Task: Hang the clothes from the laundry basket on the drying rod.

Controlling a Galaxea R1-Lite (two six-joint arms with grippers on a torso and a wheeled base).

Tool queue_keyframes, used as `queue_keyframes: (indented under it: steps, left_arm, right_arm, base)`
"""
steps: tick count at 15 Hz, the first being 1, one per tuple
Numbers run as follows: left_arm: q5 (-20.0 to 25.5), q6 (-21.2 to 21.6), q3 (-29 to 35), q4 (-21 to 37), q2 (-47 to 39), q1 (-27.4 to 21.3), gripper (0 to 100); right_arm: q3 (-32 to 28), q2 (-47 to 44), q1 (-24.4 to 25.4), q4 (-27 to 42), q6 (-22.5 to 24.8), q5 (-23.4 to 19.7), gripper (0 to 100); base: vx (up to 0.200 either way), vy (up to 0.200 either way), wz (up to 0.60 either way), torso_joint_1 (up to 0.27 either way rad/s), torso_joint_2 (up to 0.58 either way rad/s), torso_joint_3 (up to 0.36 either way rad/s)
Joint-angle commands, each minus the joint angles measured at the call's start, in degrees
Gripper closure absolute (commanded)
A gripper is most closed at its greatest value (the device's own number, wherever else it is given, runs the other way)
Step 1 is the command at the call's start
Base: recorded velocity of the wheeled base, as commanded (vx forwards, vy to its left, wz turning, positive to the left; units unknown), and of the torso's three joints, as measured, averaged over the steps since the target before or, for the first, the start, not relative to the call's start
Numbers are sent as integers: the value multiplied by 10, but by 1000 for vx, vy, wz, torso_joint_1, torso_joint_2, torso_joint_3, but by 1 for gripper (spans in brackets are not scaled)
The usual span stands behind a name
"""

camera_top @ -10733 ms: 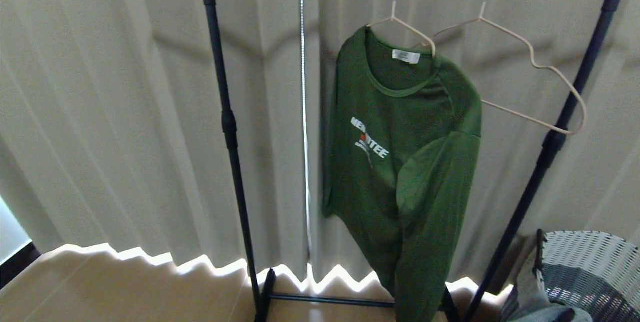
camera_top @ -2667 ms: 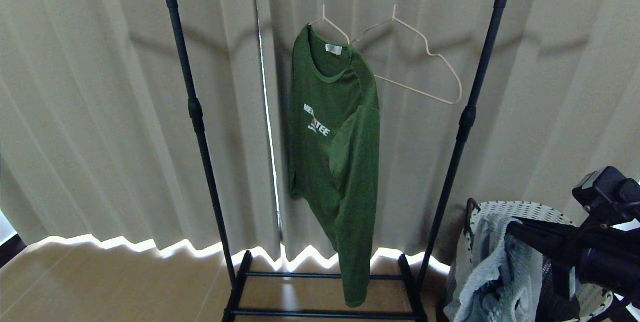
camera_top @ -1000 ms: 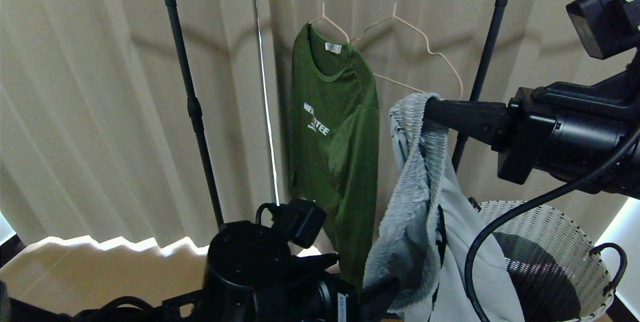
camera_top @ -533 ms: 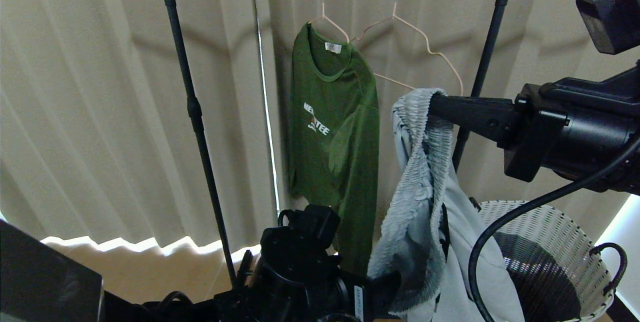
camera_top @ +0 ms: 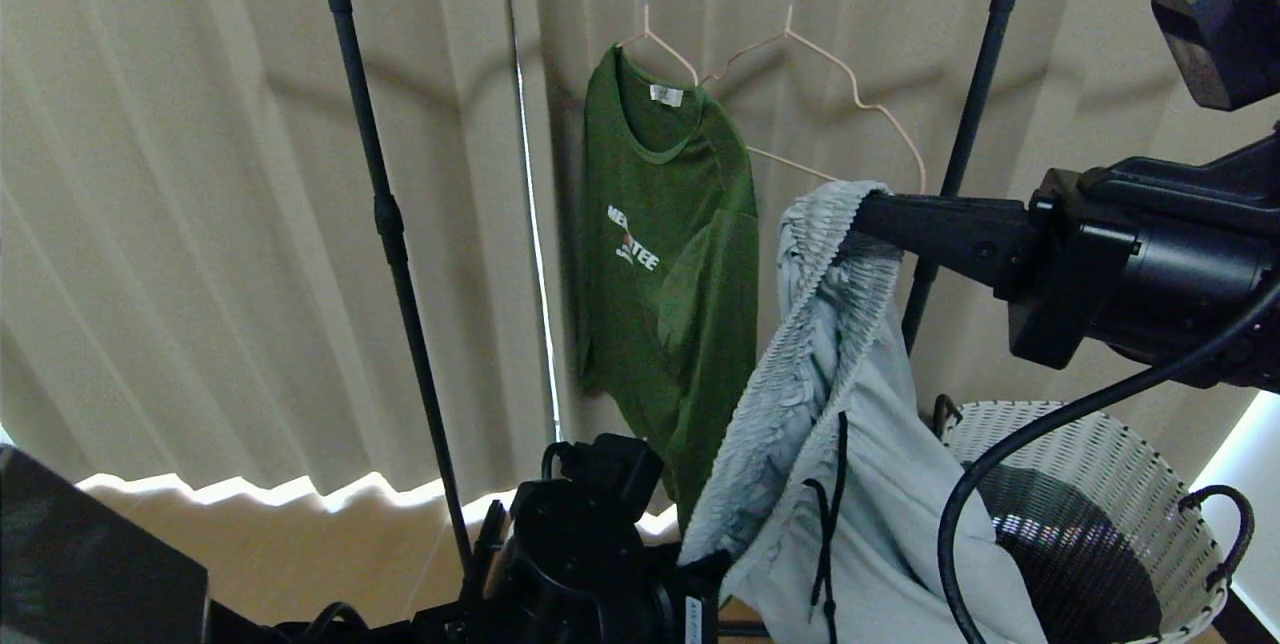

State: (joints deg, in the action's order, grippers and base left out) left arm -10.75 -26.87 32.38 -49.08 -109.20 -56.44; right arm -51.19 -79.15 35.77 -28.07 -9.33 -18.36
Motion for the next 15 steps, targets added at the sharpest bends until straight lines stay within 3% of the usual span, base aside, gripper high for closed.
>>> queue_keyframes:
  steps: [1, 3, 4, 5, 7, 9, 11, 15]
  left_arm:
    - [-16, 21, -19, -1, 33, 1, 100]
    - [-37, 60, -37, -5, 83, 17, 100]
    - [-37, 60, -37, -5, 83, 17, 100]
    - [-23, 134, -27, 21, 183, 86, 100]
    - [-4, 166, 28, 116, 256, 152, 100]
    - [44, 167, 111, 222, 303, 216, 100]
    - [100, 168, 246, 323, 313, 262, 100]
    - [103, 202, 433, 438, 296, 305, 100]
  right_arm:
    - [1, -2, -1, -1, -1, 1, 100]
    - [4, -5, -3, -1, -1, 1, 100]
    - [4, -5, -3, -1, -1, 1, 100]
    - [7, -13, -4, -1, 1, 4, 100]
    - [12, -12, -27, -1, 4, 5, 100]
    - [14, -9, -61, -1, 8, 5, 100]
    - [13, -14, -75, -17, 5, 4, 100]
    - [-11, -37, -87, -94, 8, 4, 100]
  base:
    - [0, 0, 0, 0, 0, 0]
    - [0, 0, 0, 0, 0, 0]
    - [0, 0, 0, 0, 0, 0]
    - [0, 0, 0, 0, 0, 0]
    - [0, 0, 0, 0, 0, 0]
    - [0, 0, 0, 0, 0, 0]
    - [0, 0, 0, 0, 0, 0]
    - [0, 0, 0, 0, 0, 0]
